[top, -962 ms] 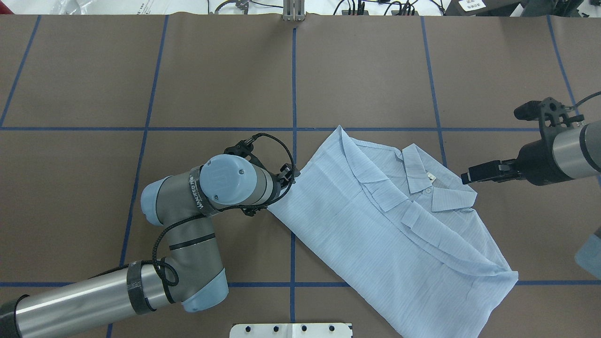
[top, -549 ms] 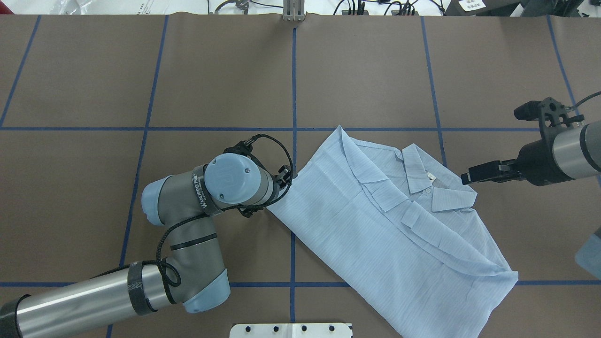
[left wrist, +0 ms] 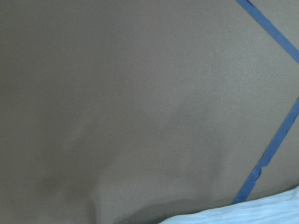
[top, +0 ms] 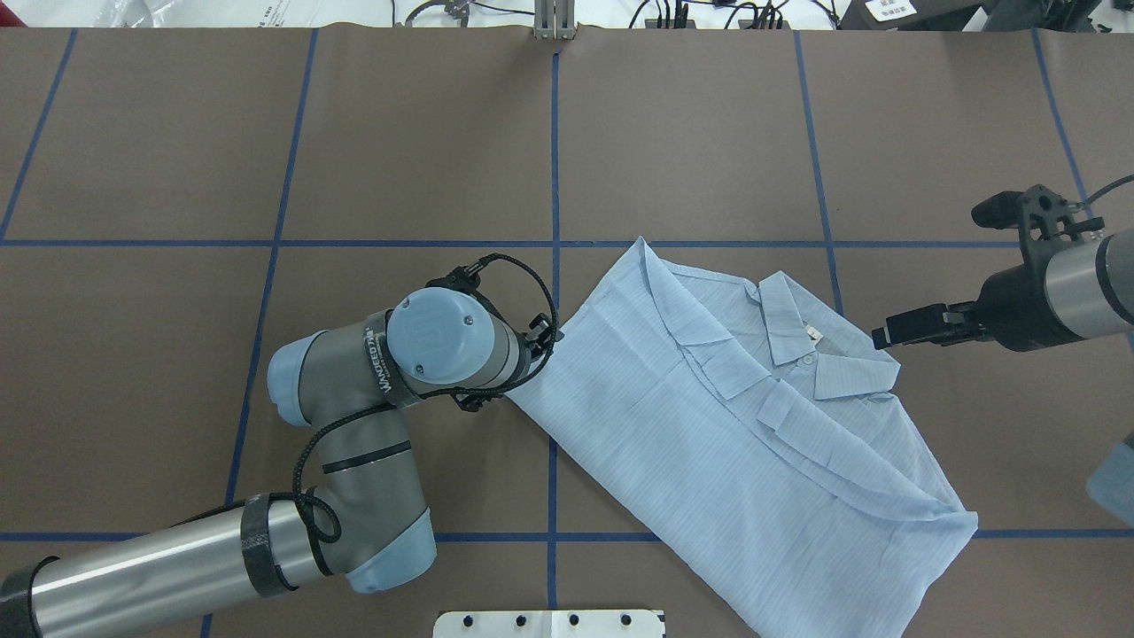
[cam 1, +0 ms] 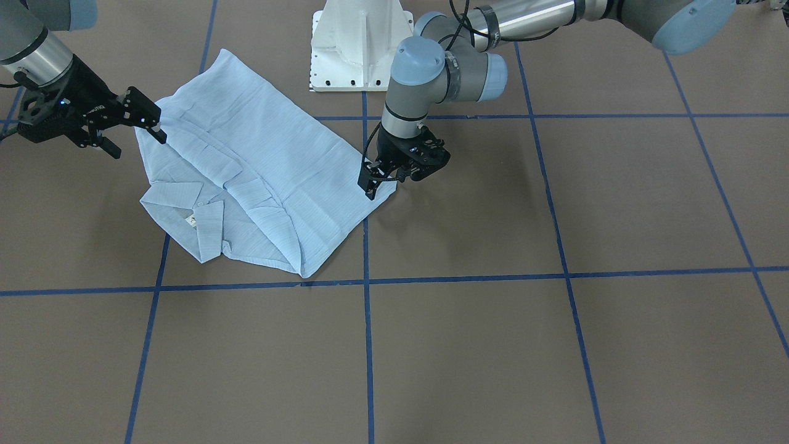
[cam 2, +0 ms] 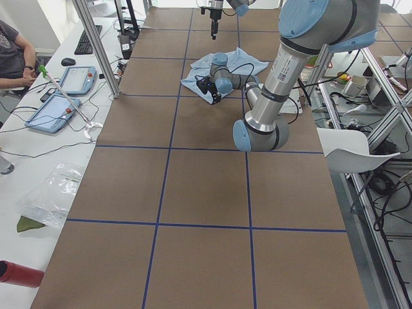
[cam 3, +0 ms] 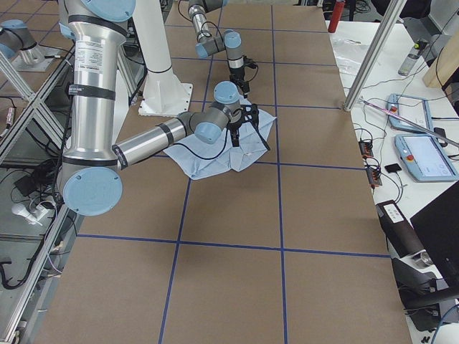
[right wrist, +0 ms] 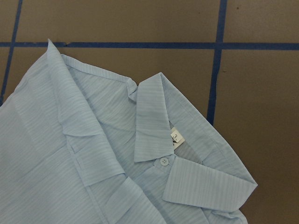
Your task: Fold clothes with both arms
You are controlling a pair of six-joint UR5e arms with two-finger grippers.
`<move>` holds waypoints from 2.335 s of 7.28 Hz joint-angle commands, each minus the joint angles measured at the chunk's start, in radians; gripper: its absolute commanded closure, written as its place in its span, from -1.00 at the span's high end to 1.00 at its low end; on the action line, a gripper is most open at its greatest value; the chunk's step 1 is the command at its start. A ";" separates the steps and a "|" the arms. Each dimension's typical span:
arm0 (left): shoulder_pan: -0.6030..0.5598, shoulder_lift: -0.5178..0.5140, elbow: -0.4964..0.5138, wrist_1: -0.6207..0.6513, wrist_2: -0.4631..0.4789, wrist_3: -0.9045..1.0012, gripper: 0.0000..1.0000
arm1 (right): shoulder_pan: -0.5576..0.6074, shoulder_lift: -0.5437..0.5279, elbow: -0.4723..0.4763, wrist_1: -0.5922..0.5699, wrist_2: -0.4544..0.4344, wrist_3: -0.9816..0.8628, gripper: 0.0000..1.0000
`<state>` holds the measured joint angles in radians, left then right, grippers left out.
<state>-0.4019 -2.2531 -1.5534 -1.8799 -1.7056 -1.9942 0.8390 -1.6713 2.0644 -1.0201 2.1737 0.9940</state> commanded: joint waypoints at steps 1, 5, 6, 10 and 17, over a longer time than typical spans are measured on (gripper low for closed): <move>0.001 0.004 0.003 -0.004 -0.002 0.006 0.77 | 0.000 -0.002 0.000 0.000 0.000 0.000 1.00; 0.005 0.009 0.000 -0.007 -0.006 0.009 0.43 | 0.000 -0.008 -0.001 0.000 0.000 0.000 1.00; 0.006 0.009 0.000 -0.008 -0.006 0.009 0.17 | 0.002 -0.008 -0.001 0.000 0.000 0.000 1.00; 0.014 0.013 -0.049 -0.001 -0.006 -0.006 -1.00 | 0.002 -0.007 0.000 0.000 0.000 0.000 1.00; -0.096 0.030 -0.016 -0.110 0.003 0.012 -1.00 | 0.018 -0.013 0.005 0.000 -0.009 0.002 1.00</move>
<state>-0.4557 -2.2203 -1.5880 -1.9581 -1.7030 -1.9871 0.8518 -1.6830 2.0687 -1.0201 2.1693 0.9953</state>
